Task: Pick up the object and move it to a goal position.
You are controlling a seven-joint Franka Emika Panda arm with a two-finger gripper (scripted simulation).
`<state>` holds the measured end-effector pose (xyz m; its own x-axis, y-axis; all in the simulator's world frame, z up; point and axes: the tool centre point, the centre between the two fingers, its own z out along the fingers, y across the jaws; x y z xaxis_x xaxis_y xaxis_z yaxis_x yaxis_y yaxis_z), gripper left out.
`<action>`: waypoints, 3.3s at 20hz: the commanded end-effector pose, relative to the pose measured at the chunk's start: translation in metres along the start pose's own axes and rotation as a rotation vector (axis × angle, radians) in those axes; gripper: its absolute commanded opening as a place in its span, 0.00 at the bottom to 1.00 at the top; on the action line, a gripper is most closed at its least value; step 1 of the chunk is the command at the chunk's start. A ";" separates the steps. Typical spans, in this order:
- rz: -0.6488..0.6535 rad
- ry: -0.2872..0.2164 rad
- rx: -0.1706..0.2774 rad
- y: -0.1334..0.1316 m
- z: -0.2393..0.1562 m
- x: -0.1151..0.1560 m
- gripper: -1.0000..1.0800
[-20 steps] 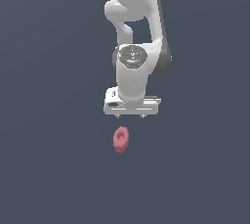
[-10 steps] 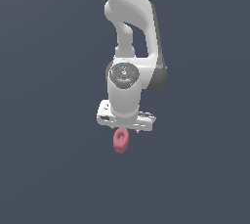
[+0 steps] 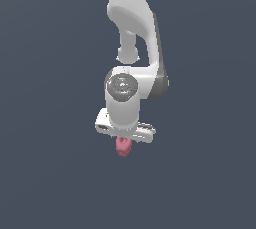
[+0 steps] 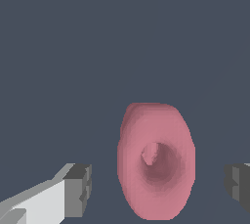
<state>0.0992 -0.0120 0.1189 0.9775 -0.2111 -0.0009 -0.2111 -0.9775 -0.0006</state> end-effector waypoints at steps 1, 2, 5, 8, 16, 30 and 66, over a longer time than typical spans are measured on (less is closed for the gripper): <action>0.006 0.001 -0.001 0.000 0.001 0.002 0.96; 0.006 0.001 -0.001 0.000 0.001 0.002 0.96; 0.004 0.000 0.000 0.000 0.002 0.001 0.96; 0.004 0.000 0.000 0.000 0.012 0.001 0.96; 0.006 0.001 -0.001 0.001 0.050 0.001 0.96; 0.006 0.001 -0.001 0.000 0.051 0.002 0.00; 0.006 0.001 -0.001 -0.192 -0.069 -0.132 0.00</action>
<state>0.0140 0.1953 0.1829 0.9767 -0.2147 0.0005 -0.2147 -0.9767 0.0002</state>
